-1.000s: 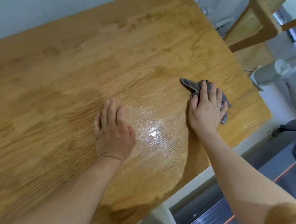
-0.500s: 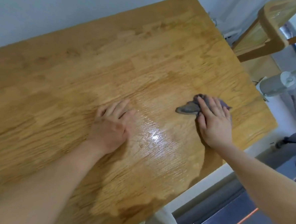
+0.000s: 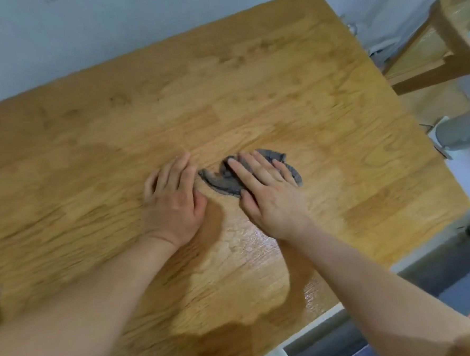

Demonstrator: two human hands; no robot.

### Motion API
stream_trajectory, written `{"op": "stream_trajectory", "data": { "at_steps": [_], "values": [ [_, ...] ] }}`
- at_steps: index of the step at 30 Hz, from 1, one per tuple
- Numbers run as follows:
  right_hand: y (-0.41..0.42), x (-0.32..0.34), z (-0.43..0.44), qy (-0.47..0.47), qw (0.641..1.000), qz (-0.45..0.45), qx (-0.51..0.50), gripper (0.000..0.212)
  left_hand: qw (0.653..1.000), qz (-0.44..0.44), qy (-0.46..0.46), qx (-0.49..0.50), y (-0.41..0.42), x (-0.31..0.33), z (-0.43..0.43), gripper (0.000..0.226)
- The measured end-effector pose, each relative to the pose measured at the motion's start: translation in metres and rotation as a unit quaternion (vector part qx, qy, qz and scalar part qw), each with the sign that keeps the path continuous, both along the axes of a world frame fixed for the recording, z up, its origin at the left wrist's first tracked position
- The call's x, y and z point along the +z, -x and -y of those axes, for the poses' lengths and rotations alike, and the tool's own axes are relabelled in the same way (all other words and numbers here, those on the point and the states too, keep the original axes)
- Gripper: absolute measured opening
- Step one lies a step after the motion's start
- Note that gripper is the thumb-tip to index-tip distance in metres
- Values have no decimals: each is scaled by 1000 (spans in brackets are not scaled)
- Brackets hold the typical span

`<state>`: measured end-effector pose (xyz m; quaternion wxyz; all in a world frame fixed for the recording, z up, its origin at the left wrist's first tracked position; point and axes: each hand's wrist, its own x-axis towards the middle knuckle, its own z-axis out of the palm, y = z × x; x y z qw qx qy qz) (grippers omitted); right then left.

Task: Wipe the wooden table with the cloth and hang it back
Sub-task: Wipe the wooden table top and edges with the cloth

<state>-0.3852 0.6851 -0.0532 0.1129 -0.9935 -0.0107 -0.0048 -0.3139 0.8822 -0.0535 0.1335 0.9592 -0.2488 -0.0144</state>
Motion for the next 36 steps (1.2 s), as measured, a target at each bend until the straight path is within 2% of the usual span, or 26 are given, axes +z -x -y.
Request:
{"op": "stream_trajectory", "data": {
  "at_steps": [2, 5, 8, 12, 16, 24, 30, 33, 36],
  "values": [
    [34, 4, 9, 1, 998, 0, -56, 50, 1000, -6, 6, 0, 0, 2, 0, 46],
    [75, 7, 11, 34, 999, -6, -20, 43, 1000, -21, 13, -2, -2, 2, 0, 45],
    [83, 14, 26, 68, 993, 3, 95, 39, 999, -28, 18, -3, -3, 2, -1, 44],
    [64, 8, 34, 67, 952, -13, 299, 47, 1000, -25, 7, 2, -2, 2, -1, 42],
    [5, 0, 36, 46, 923, -17, 383, 54, 1000, -16, -6, 4, -6, 3, -1, 43],
    [-161, 2, 28, 34, 953, -14, 300, 53, 999, -1, -30, 10, -3, 4, 2, 46],
    [-279, 5, 1, 37, 985, -22, 168, 57, 999, -16, -33, 22, -4, 6, 5, 44],
    [-285, -3, -17, 30, 996, -6, 87, 57, 999, -20, -27, 24, -4, 6, 4, 44],
    [-225, -8, -22, 7, 991, 17, 136, 55, 999, -17, -19, 26, -2, 6, 4, 45]
  ]
}}
